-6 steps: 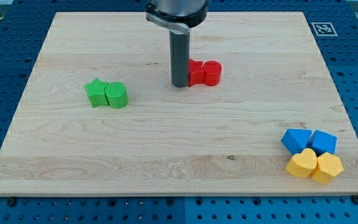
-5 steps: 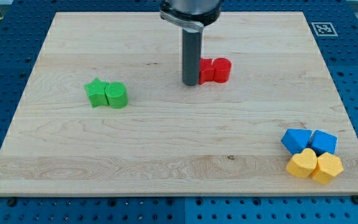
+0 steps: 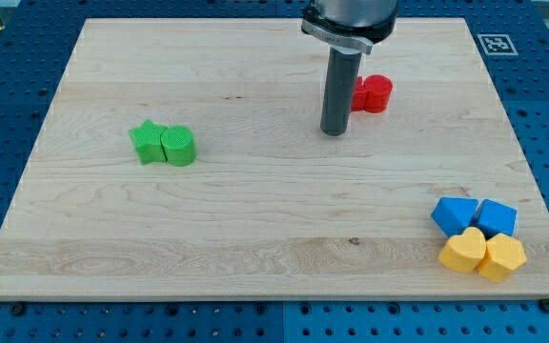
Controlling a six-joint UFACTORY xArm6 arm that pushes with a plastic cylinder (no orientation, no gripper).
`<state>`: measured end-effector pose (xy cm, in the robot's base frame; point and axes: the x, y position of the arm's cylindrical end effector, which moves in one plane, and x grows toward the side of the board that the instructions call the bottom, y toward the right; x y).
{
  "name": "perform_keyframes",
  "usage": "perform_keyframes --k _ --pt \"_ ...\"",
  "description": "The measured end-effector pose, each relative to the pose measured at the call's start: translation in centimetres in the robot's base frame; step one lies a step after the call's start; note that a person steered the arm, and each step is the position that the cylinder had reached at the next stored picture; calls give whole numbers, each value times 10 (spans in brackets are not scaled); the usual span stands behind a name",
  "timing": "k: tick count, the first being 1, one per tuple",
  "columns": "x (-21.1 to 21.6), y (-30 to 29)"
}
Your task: Move your arm to the bottom right of the board
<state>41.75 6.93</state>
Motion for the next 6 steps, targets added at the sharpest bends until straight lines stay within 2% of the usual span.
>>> perform_keyframes --k 1,3,4,6 --pt "0 5" --pt "7 66" --pt "25 92" --pt "66 200"
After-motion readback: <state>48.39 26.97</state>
